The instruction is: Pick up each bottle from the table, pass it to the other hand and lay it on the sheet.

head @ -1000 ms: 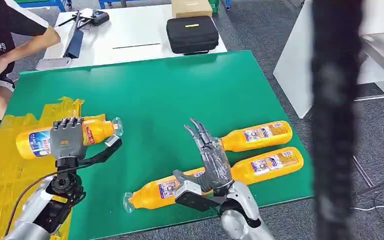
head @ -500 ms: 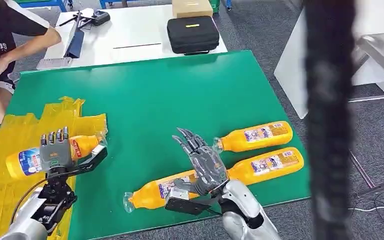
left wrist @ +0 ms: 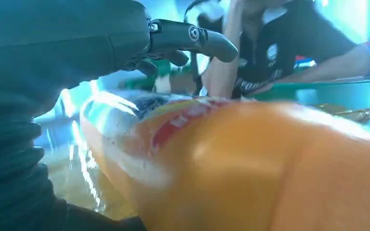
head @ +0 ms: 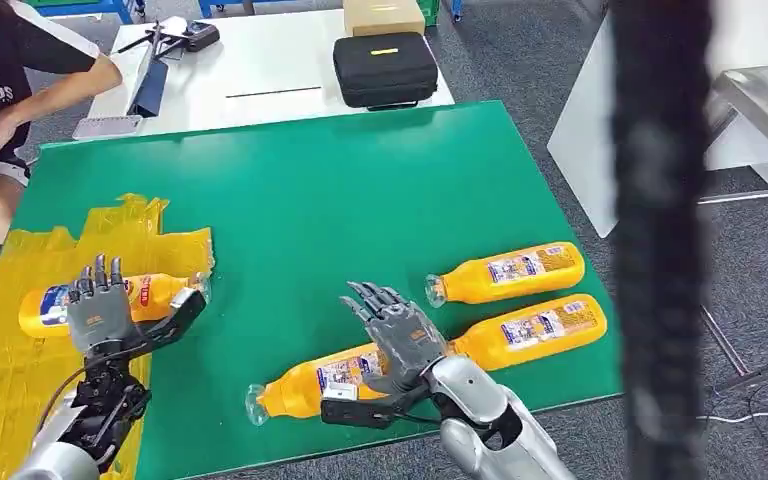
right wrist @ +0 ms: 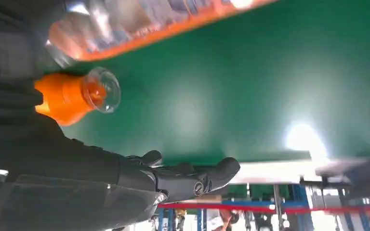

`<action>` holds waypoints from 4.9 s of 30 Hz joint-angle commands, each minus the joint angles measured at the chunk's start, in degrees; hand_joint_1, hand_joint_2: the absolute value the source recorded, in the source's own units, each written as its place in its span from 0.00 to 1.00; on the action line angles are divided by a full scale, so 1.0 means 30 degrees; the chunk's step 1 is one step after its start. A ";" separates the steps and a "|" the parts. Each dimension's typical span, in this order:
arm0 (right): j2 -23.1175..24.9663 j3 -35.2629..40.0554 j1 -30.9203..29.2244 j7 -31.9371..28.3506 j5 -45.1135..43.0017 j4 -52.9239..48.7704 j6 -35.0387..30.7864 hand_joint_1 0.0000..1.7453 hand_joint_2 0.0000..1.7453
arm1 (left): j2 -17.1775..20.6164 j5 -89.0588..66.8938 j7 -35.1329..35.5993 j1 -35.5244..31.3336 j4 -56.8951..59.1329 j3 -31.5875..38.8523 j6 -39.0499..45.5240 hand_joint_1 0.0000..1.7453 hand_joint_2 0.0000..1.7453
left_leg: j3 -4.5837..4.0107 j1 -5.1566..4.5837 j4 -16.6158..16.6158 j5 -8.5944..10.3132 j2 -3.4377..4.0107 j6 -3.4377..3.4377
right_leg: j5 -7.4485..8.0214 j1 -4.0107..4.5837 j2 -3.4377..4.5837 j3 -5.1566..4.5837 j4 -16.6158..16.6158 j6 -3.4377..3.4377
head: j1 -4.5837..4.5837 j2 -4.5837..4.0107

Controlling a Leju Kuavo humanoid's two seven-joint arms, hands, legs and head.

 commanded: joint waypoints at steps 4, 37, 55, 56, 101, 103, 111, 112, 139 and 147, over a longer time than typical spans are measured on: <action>-0.1303 0.1731 -0.1088 0.0379 0.0971 0.3304 0.0943 0.00 1.00 | -0.4033 2.0487 -1.5509 0.3112 -0.7406 0.6912 -1.5028 0.00 1.00 | 0.0144 0.0010 -0.0011 -0.0056 0.0003 -0.0055 | -0.0049 0.0013 -0.0034 0.0161 -0.0030 0.0007 | 0.0000 0.0000; 0.0482 0.0648 -0.2427 0.2124 0.2820 1.2045 0.2295 0.00 1.00 | -0.4331 2.9609 -1.5938 0.6631 -1.8278 0.1053 -2.2651 0.00 1.00 | 0.0806 0.0106 0.0094 -0.0498 0.0086 -0.0114 | -0.0455 0.0093 -0.0023 0.0545 0.0037 -0.0148 | 0.0007 0.0000; 0.0708 -0.1133 -0.1306 0.0780 0.1007 0.7562 -0.1567 0.00 1.00 | -0.4452 2.9630 -1.6010 0.7555 -1.8864 0.1875 -2.2595 0.00 1.00 | 0.0796 0.0127 -0.0004 -0.0288 0.0031 -0.0085 | -0.0543 0.0144 -0.0040 0.0565 -0.0030 -0.0127 | -0.0015 0.0000; 0.0816 -0.1542 -0.0913 0.0313 0.0184 0.5927 -0.2323 0.00 1.00 | -0.4449 2.9536 -1.6112 0.7839 -1.9092 0.2000 -2.2506 0.00 1.00 | 0.0738 0.0105 -0.0011 -0.0282 -0.0039 -0.0084 | -0.0555 0.0121 -0.0087 0.0544 -0.0016 -0.0122 | 0.0014 0.0000; 0.1318 -0.3058 -0.1784 0.3729 0.2497 0.8983 -0.0875 0.00 1.00 | -0.4500 2.9988 -1.5148 0.7096 -1.6814 0.1875 -2.1599 0.00 1.00 | 0.0326 0.0043 -0.0026 -0.0216 -0.0073 -0.0066 | -0.0202 0.0055 -0.0005 0.0359 -0.0055 -0.0014 | 0.0094 0.0000; 0.1463 -0.3079 -0.2100 0.3755 0.2594 1.0027 -0.0565 0.00 1.00 | -0.4537 3.0024 -1.4982 0.6955 -1.6589 0.1810 -2.1563 0.00 1.00 | 0.0336 0.0045 -0.0027 -0.0219 -0.0068 -0.0071 | -0.0202 0.0058 -0.0003 0.0369 -0.0058 -0.0013 | 0.0094 0.0000; 0.2076 -0.3312 -0.3166 0.4016 0.3132 1.2897 -0.1148 0.64 1.00 | -0.4612 3.0021 -1.4817 0.6719 -1.6273 0.1493 -2.1483 0.00 1.00 | 0.0465 0.0053 -0.0033 -0.0225 -0.0034 -0.0114 | -0.0208 0.0070 -0.0030 0.0455 -0.0071 -0.0044 | 0.0094 0.0000; 0.2111 -0.3367 -0.3141 0.3937 0.3124 1.2929 -0.1186 0.77 1.00 | -0.4605 3.0026 -1.4815 0.6755 -1.6322 0.1485 -2.1480 0.00 1.00 | 0.0484 0.0055 -0.0026 -0.0237 -0.0003 -0.0100 | -0.0219 0.0073 0.0020 0.0456 -0.0069 -0.0070 | 0.0094 0.0000; 0.2352 -0.4232 -0.2395 0.2766 0.3382 1.1279 -0.3634 1.00 1.00 | -0.4586 3.0069 -1.4682 0.6968 -1.6491 0.1605 -2.1531 0.00 1.00 | 0.0588 0.0048 -0.0028 -0.0237 -0.0002 -0.0096 | -0.0203 0.0067 0.0031 0.0564 -0.0062 -0.0056 | 0.0102 0.0000; 0.2468 -0.5240 -0.1420 0.2107 0.3212 0.8501 -0.6446 1.00 1.00 | -0.4535 3.0106 -1.4712 0.6826 -1.6349 0.1557 -2.1530 0.00 1.00 | 0.0520 0.0053 0.0003 -0.0263 -0.0017 -0.0135 | -0.0238 0.0072 -0.0002 0.0512 -0.0026 -0.0056 | 0.0094 0.0000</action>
